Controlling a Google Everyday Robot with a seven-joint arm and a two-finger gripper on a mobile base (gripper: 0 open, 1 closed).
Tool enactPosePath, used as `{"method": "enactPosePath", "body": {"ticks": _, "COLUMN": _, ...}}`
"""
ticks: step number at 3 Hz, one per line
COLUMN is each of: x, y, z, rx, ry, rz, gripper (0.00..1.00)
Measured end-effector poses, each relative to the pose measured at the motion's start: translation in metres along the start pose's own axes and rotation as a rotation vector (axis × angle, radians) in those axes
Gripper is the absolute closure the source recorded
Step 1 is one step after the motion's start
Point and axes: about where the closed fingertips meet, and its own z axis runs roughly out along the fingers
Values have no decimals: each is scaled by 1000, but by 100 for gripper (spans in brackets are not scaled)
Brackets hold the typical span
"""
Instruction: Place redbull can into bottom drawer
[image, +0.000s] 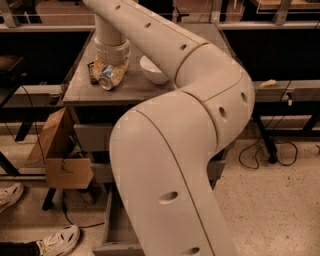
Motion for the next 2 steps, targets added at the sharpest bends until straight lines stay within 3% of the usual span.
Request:
{"method": "enactPosePath", "body": {"ticks": 1, "x": -5, "y": -16, "z": -5, "rx": 25, "ry": -4, "rz": 27, "gripper": 100}}
{"method": "enactPosePath", "body": {"ticks": 2, "x": -12, "y": -54, "z": -26, "rx": 25, "ry": -43, "rz": 91, "gripper": 100}}
